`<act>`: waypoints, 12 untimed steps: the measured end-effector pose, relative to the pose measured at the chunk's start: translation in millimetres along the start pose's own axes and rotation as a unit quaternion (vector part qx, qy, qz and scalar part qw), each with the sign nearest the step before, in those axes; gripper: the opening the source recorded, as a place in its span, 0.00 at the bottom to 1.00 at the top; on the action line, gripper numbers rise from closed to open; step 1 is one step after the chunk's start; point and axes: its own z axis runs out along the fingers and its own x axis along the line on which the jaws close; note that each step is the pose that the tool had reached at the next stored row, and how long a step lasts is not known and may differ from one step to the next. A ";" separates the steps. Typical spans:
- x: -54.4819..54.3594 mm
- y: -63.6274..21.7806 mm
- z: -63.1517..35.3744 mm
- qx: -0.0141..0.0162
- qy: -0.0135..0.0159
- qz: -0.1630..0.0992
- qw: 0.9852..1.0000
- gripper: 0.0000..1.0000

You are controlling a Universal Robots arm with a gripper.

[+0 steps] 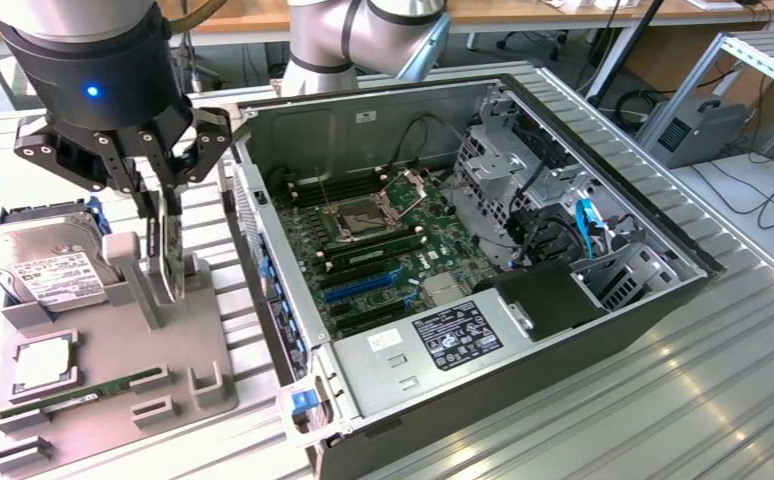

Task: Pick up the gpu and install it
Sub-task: 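Pick up the gpu and move the gpu toward the slot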

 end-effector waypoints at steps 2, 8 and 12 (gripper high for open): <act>0.0 0.8 -4.8 0.000 0.000 0.000 1.000 0.27; -0.1 2.2 -14.5 0.000 0.000 0.000 1.000 0.27; -0.2 3.0 -19.4 0.000 0.000 0.000 1.000 0.27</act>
